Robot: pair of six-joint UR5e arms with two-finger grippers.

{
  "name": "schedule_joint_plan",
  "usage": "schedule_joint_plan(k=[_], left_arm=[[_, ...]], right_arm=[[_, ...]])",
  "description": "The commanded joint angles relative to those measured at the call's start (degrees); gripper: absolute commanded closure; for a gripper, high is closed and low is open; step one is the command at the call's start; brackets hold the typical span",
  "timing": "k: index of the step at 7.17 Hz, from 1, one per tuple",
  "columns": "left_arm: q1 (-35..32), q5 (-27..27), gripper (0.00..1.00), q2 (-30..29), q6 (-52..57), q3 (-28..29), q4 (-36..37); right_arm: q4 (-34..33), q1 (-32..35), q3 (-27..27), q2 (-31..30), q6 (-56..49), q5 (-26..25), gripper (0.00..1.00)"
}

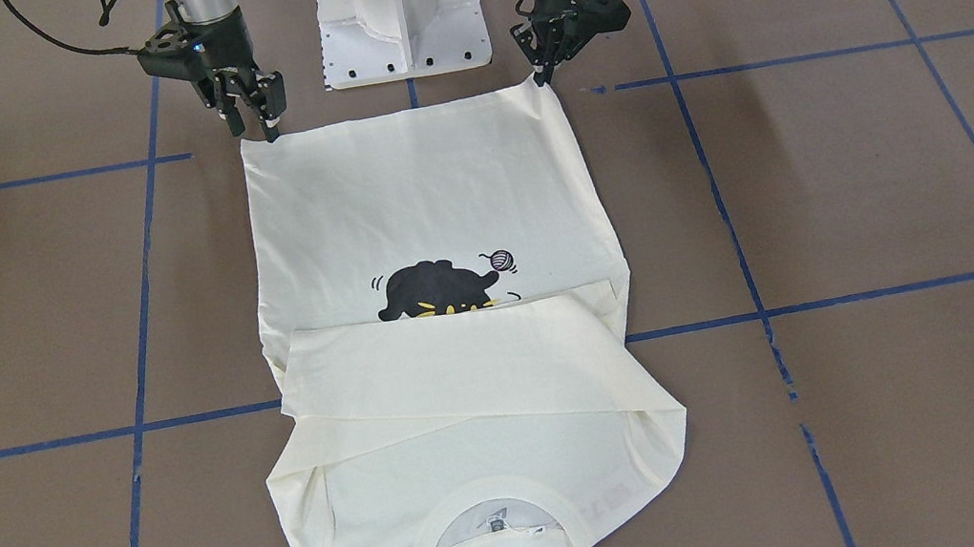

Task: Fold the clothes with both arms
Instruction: 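Grasp the hem corners with both grippers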

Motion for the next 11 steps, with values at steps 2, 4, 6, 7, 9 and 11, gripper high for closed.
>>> schedule_joint_plan(k=[2, 4, 6, 7, 9, 11], left_arm=[[0.00, -0.10, 1.00, 0.10, -0.16, 0.08, -0.03], [0.00, -0.19, 1.00, 0.10, -0.16, 0.08, -0.12], [0.00, -0.19, 1.00, 0.19, -0.16, 0.08, -0.12], [0.00, -0.19, 1.00, 0.19, -0.16, 0.08, -0.12], [0.00, -0.10, 1.00, 0.19, -0.16, -0.01, -0.21], [0.00, -0.01, 1.00, 0.01, -0.16, -0.19, -0.21]], right_arm=[[-0.30, -1.22, -0.59, -2.64, -0.35, -0.37, 0.37], [-0.04, -2.27, -2.26, -2.55, 0.09, -1.86, 0.45], [-0.04, -2.89, -2.35, -2.12, 0.18, -2.04, 0.60], [0.05, -2.89, -2.26, -1.68, 0.18, -2.04, 0.87], [0.05, -2.98, -2.26, -1.76, 0.18, -2.13, 1.00], [-0.03, -2.89, -2.17, -1.85, 0.01, -3.01, 1.00]])
